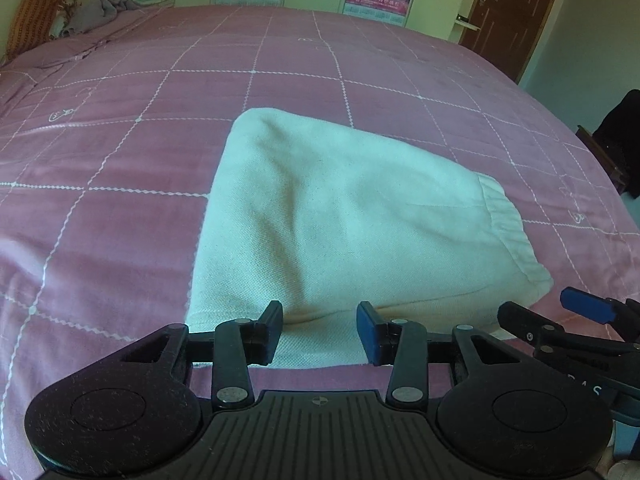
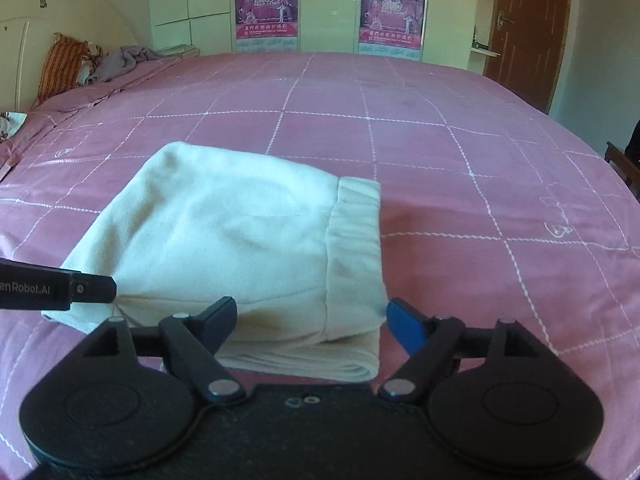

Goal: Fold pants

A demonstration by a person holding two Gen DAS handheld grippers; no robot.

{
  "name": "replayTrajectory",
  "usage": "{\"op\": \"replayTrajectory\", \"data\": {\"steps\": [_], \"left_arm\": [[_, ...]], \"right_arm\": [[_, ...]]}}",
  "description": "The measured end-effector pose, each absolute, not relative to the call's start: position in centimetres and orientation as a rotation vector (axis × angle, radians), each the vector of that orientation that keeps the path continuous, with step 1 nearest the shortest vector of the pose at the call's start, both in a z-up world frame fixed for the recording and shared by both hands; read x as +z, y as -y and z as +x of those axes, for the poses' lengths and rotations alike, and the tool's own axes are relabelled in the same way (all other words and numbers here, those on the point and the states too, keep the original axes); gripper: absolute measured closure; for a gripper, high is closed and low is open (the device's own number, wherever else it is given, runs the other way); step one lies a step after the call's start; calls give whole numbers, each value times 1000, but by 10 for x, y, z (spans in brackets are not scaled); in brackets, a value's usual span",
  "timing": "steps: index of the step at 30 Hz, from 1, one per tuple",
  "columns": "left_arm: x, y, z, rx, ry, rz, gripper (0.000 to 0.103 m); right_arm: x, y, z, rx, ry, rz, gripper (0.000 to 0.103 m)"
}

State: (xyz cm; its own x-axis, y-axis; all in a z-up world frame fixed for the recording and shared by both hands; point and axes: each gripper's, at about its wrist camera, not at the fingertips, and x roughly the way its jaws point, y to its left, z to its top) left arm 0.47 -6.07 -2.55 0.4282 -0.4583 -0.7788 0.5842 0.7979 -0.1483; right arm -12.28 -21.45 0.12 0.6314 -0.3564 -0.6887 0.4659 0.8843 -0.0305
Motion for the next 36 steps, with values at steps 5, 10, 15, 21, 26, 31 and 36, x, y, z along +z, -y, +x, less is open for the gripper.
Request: {"op": "replayTrajectory", "data": {"steps": [5,10,15,21,26,31,36], "left_arm": [[-20,47,-2,-642,-911,143,56],[-19,32,0,-625,-913,120,54],[-18,16,20,-581,-919,62,37],[-32,14,54,-577,-988,0,36],[-51,11,79,-557,-1061,-74,36],[-78,13,97,-613,-1147,-178,36],[-96,9,107,-691,-1225,-328,36]], "right_arm": [[6,218,-146,-491,-723,255,20],[11,221,-160,-496,-702,327,12],[8,231,-168,-491,-702,406,8],[-10,261,-164,-457,-717,616,8],[-28,292,-155,-433,-747,787,8],[-44,312,-151,-362,-747,886,8],[-59,327,-155,-252,-712,1007,37]]}}
